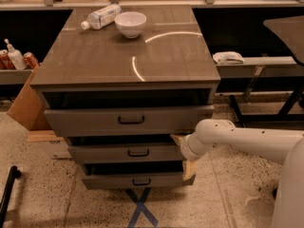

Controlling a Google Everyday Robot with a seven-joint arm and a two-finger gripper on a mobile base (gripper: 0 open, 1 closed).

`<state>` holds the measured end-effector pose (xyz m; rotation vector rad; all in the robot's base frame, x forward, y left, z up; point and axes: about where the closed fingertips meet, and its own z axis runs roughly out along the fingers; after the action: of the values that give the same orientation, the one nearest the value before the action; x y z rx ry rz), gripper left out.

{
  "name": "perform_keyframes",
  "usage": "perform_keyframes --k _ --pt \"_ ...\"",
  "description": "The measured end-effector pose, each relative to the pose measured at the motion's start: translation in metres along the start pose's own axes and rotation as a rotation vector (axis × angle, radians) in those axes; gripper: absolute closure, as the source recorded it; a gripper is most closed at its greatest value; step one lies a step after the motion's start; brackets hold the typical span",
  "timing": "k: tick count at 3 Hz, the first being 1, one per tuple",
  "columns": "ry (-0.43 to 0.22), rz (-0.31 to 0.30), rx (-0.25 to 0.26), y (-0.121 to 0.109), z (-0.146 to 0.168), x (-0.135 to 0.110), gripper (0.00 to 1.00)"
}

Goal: Open middle drawer

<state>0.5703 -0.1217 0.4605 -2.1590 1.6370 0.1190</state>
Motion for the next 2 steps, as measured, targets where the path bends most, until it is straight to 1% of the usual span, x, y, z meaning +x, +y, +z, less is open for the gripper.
perform_keyframes --k 1,2 --pt "-0.018 0.006 -0.004 -0.009 0.013 -0.002 0.00" --pt "-0.047 0.027 -0.024 -0.009 0.035 0.012 0.00"
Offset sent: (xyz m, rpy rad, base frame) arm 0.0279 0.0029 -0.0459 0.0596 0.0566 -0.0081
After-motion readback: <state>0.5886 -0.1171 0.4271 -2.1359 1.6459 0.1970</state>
